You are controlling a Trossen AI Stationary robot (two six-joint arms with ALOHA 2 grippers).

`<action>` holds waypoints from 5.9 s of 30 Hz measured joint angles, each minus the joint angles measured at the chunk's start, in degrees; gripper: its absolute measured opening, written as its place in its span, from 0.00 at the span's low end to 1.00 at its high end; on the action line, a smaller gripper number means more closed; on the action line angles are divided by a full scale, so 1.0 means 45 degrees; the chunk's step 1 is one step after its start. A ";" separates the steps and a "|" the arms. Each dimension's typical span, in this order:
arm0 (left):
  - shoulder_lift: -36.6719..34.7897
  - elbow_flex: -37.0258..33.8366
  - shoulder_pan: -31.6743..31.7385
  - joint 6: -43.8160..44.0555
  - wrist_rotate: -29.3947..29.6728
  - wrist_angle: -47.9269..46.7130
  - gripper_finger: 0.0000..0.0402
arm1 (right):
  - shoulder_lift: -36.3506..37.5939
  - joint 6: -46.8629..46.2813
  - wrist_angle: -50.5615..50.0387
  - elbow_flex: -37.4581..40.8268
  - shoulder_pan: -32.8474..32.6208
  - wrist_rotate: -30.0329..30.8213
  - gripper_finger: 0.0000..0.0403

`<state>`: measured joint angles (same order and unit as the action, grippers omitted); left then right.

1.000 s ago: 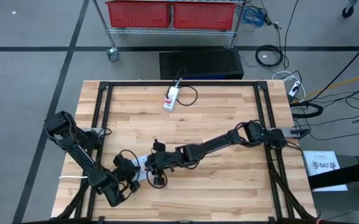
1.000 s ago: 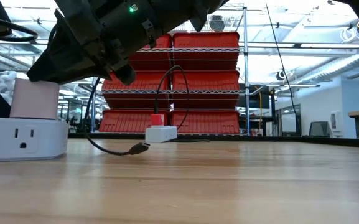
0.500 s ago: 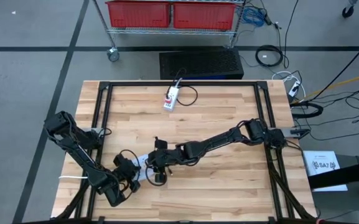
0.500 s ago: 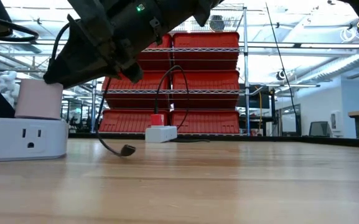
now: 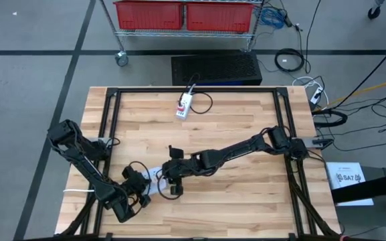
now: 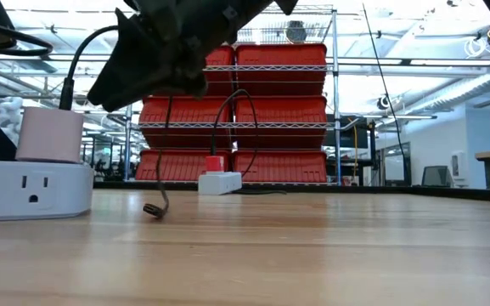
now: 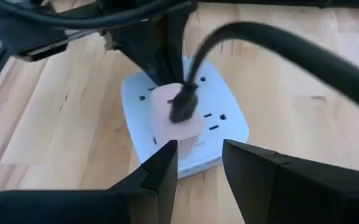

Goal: Insert USB
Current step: Insert the black charger cable into the light pink charger adapter, then return to Home Position

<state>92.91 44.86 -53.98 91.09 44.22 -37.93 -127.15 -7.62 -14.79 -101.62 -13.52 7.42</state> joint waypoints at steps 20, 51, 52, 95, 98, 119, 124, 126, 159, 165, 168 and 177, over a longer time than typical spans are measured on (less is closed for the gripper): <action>-0.0855 -0.0015 -0.0112 -0.0020 0.0479 -0.1181 0.00 | 0.0005 0.0607 -0.1027 0.0000 -0.0296 0.0075 0.00; -0.1022 0.1831 0.0233 -0.4328 0.0349 -0.1754 0.00 | 0.0019 0.0855 -0.1587 -0.0015 -0.0312 0.0251 0.00; -0.1022 0.1831 0.0210 -0.4323 0.0322 -0.1744 0.00 | 0.0019 0.0855 -0.1623 -0.0015 -0.0339 0.0390 0.00; -0.0272 0.2274 0.0032 -0.2977 -0.0053 -0.3437 0.00 | 0.0047 0.0995 -0.1855 -0.0019 -0.0355 0.0643 0.00; -0.0670 0.2424 -0.0133 -0.2984 -0.0307 -0.3795 0.00 | 0.0172 0.1115 -0.1955 -0.0019 -0.0368 0.0545 0.00; -0.6747 0.1068 -0.1371 -0.6799 0.3565 -0.4053 0.00 | 0.2660 0.4614 -0.4643 0.0426 -0.0599 -0.0413 0.00; -0.9309 -0.0271 -0.0914 -0.8680 0.3554 -0.2545 0.00 | 0.4030 0.4584 -0.3028 0.2768 -0.0252 -0.0400 0.00; -1.0301 -0.0913 -0.0656 -1.0005 0.3450 -0.1240 0.00 | 0.4924 0.4459 -0.1818 0.4198 -0.0151 -0.0487 0.00; -1.5928 -0.6782 0.9861 -1.9551 -0.5913 0.7936 0.00 | 2.2286 0.2226 0.6788 2.0512 0.3201 -0.0882 0.00; -1.5954 -0.8862 1.1525 -2.0036 -0.6726 1.1144 0.00 | 2.5463 0.2073 0.6821 2.2127 0.3401 -0.0186 0.00; -1.6268 -0.8911 1.2222 -2.0082 -0.6928 1.0738 0.00 | 2.6487 0.2101 0.6113 2.2209 0.3672 0.0120 0.00; -1.9120 -0.9449 1.2723 -2.0665 -0.7022 0.9136 0.00 | 2.8231 0.2228 0.3266 2.1848 0.3950 0.0350 0.00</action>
<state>6.87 2.34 3.28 -1.90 12.61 3.18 -0.11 2.41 -0.09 -3.31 4.26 9.00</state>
